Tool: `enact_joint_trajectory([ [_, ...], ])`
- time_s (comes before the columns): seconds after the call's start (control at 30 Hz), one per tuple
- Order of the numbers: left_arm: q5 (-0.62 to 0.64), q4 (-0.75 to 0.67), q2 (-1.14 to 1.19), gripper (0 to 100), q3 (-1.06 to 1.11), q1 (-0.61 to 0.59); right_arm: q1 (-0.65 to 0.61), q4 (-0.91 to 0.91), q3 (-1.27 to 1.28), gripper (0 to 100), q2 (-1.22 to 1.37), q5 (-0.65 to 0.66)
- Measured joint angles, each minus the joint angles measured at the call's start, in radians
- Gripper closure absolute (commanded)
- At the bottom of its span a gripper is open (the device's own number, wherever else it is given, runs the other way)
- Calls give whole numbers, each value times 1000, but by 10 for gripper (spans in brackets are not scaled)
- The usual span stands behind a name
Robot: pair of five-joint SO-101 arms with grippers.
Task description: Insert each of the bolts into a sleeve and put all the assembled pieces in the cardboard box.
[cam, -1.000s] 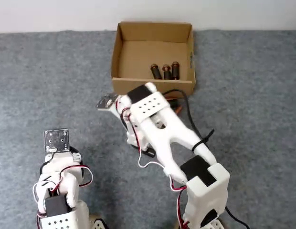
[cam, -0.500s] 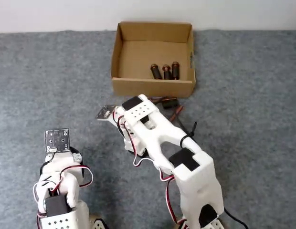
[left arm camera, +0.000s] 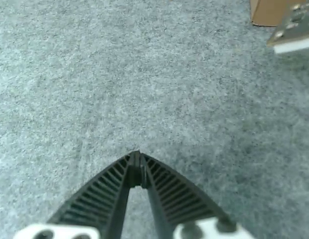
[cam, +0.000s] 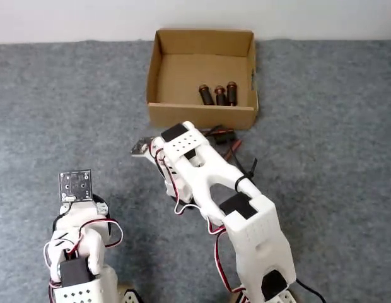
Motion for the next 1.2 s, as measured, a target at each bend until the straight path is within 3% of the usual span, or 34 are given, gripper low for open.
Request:
enact_joint_trajectory([
  [0.23, 0, 0, 0, 995, 0, 0, 3, 167, 6, 990, -150, 0],
  [0.37, 0, 0, 0, 995, 0, 0, 83, 193, 28, 989, -333, -9],
  [0.67, 5, -60, 0, 994, 0, 3, 301, 193, 282, 990, -881, -233],
  [0.97, 60, -64, 0, 994, -89, 229, 601, 192, 585, 990, -1363, -258],
  [1.2, 133, -17, 149, 994, -236, 319, 698, 192, 707, 990, -1574, -258],
])
